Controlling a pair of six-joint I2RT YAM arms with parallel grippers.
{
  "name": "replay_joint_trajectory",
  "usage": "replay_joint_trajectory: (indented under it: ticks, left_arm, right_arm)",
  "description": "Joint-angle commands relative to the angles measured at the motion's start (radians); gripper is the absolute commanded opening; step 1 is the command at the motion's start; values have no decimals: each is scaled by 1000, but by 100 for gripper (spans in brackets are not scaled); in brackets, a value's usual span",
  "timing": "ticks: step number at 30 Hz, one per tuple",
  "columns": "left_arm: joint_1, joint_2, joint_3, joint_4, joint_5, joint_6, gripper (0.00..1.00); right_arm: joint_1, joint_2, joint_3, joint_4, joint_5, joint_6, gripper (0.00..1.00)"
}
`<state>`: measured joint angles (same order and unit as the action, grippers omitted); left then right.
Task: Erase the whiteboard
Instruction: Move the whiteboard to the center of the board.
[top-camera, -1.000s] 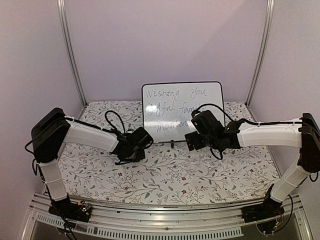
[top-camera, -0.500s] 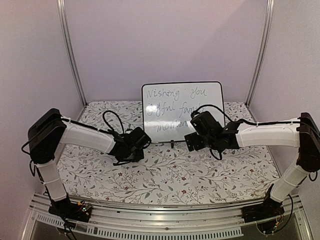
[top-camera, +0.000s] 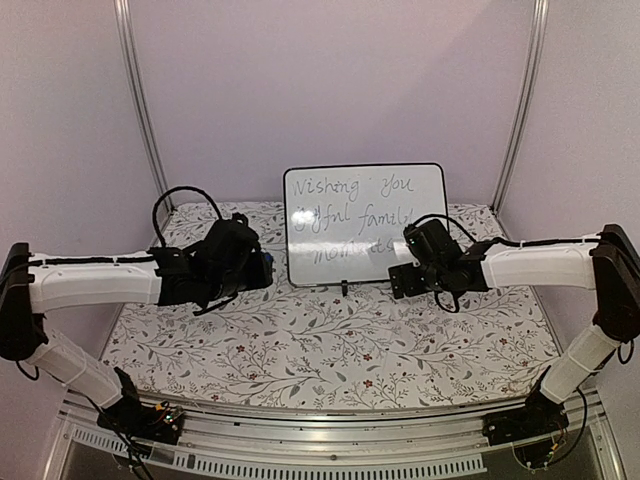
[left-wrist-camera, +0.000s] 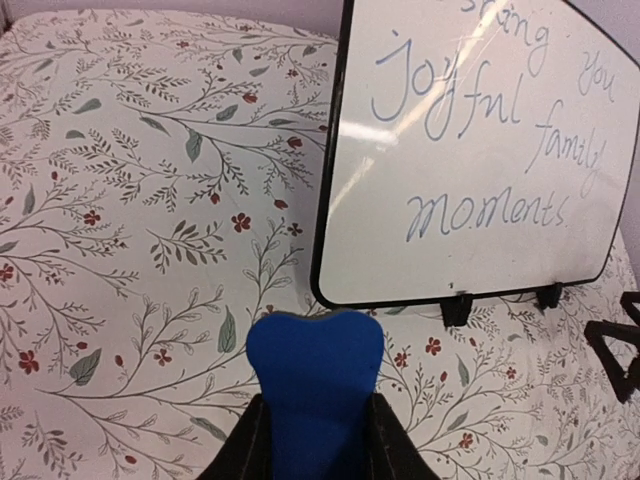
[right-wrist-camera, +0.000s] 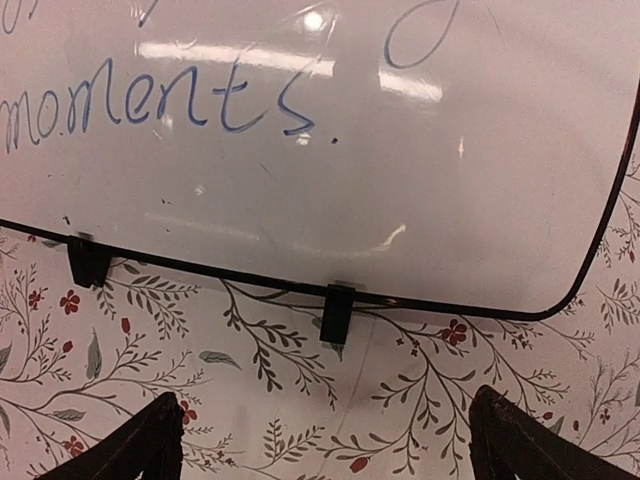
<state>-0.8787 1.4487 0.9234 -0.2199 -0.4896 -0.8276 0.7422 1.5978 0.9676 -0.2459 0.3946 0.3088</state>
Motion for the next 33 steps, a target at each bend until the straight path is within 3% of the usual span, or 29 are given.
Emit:
replay_joint_trajectory:
  ticks: [1,3,6,14,33]
  left_arm:
    - [7,-121,-72,46,39,87,14]
    - [7,-177,-101,64,53,104,14]
    - [10,-245,-131,66,54,126,25]
    - [27,-330,-168,51,52,119,20]
    - [28,-355,-201,19,34,95,14]
  right_arm:
    - [-38,-16,-33,53,-95,29,97]
    - [-51,-7,-38,62,-115,33,97]
    - [-55,22,-33,78,-133,35,95]
    - [-58,139,10,92,-137,44,87]
    - [-78,262,31,205,-124,29,62]
